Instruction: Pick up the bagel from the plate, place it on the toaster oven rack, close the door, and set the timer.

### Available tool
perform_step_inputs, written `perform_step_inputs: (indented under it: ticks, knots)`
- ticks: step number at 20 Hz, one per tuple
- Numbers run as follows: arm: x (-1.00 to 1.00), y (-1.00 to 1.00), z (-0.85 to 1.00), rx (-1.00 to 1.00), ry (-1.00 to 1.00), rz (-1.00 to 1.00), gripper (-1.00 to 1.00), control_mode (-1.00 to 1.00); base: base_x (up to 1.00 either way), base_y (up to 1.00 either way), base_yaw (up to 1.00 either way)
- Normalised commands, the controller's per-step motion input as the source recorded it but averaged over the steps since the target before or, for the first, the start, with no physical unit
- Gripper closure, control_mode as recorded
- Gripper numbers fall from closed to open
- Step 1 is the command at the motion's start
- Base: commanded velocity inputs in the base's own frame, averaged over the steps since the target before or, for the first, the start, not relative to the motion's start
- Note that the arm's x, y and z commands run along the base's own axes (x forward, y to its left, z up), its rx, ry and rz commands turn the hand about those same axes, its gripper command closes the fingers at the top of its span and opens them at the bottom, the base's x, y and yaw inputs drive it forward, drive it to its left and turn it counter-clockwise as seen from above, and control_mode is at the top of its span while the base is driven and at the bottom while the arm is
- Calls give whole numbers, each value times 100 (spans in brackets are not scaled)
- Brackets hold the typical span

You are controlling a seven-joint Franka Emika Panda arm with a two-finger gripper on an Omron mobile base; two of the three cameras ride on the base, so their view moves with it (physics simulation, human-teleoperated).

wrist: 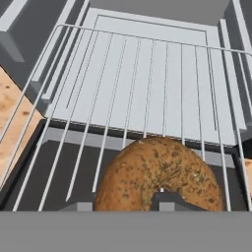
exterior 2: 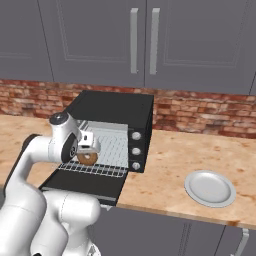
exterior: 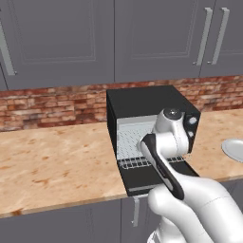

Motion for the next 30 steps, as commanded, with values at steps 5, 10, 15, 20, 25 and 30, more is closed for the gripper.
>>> perform_step_inputs:
  ticks: [5,10,15,20,25,30]
  knots:
    - [10,9,-29,0,0,0,100,-100,0,0,0]
    - [14,17,-21,0,0,0,100,-100,0,0,0]
    - [21,23,-12,1,0,1,100,-100,0,0,0]
    - [29,17,-8,2,0,1,100,-100,0,0,0]
    - [2,13,-9,2,0,0,-100,-100,0,0,0]
    - [0,6,0,6,0,0,-100,-100,0,0,0]
